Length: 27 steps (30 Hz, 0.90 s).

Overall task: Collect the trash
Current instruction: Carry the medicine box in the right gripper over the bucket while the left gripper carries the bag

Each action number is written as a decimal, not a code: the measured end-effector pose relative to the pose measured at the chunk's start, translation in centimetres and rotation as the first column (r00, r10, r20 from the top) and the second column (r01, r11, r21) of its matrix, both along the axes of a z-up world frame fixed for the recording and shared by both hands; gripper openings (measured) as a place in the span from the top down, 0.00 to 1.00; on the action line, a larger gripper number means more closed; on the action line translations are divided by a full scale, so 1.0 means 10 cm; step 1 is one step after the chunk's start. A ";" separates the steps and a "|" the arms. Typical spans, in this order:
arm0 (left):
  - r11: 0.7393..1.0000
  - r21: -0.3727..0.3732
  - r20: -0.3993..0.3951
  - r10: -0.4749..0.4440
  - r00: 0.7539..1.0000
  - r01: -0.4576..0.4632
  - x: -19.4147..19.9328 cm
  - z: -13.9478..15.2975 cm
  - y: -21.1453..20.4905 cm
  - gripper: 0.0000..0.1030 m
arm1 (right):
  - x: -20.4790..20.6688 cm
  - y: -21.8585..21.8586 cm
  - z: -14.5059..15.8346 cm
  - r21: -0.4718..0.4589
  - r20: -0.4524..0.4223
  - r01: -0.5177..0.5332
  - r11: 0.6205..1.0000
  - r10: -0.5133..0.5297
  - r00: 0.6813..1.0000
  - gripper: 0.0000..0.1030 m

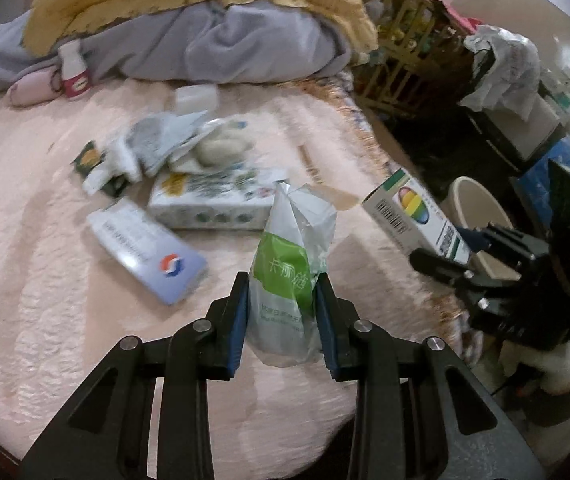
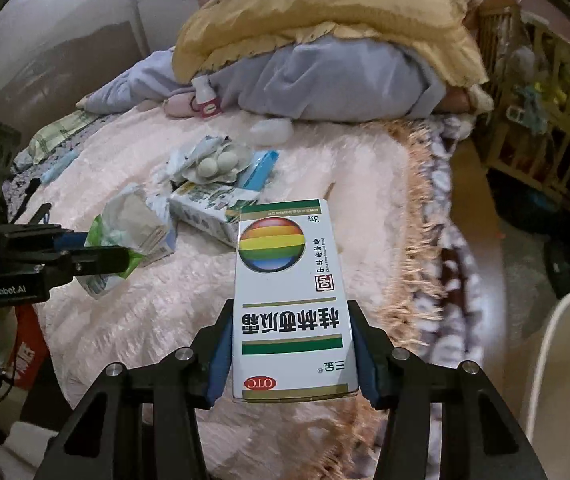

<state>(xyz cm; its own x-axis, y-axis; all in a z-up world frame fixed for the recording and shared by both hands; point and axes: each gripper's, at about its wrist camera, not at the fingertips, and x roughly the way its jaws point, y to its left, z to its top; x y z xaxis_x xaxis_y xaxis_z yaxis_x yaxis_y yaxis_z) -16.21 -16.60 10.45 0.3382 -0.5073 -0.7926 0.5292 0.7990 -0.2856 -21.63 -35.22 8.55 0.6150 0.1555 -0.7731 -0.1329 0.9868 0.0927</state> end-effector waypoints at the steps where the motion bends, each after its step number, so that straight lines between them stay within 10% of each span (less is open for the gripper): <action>1: 1.000 -0.008 -0.001 -0.009 1.000 0.009 0.00 0.02 -0.05 0.72 | -0.04 -0.02 0.01 -0.003 0.004 0.008 1.000 -0.008 1.000 0.52; 27: 0.977 -0.039 0.040 -0.210 0.977 0.211 -0.24 0.38 -1.38 0.72 | -0.65 -1.06 0.23 -0.023 0.053 0.249 0.968 -0.248 0.967 0.51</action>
<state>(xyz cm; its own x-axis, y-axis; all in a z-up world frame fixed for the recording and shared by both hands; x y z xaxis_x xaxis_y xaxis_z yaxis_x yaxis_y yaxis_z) -18.64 -30.41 14.23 0.2477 -0.6036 -0.7578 0.6947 0.6559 -0.2954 -28.17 -45.82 10.86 0.6692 -0.0295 -0.7425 0.1132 0.9916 0.0627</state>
